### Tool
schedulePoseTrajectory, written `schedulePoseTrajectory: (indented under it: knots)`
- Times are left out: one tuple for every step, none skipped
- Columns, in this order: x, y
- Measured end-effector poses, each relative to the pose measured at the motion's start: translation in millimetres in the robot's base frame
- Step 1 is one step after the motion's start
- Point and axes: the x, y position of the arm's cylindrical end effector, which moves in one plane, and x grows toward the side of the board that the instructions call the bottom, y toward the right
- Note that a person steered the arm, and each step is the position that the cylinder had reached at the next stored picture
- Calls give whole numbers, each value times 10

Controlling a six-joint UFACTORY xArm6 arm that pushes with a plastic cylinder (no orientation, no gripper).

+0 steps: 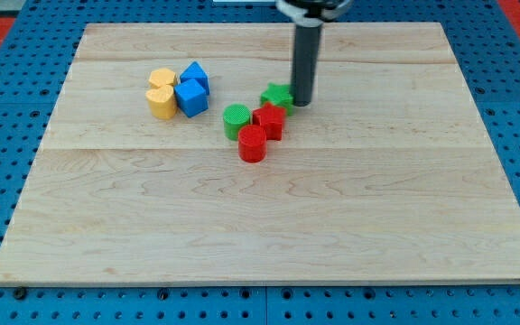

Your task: Make a group with red blocks and green blocks at the center

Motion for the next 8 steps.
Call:
schedulePoseTrajectory:
  knots:
    - [-164, 254]
    - [-348, 440]
    - [-103, 57]
    - [29, -22]
    - [-134, 78]
    - [-355, 133]
    - [-175, -444]
    - [-1, -604]
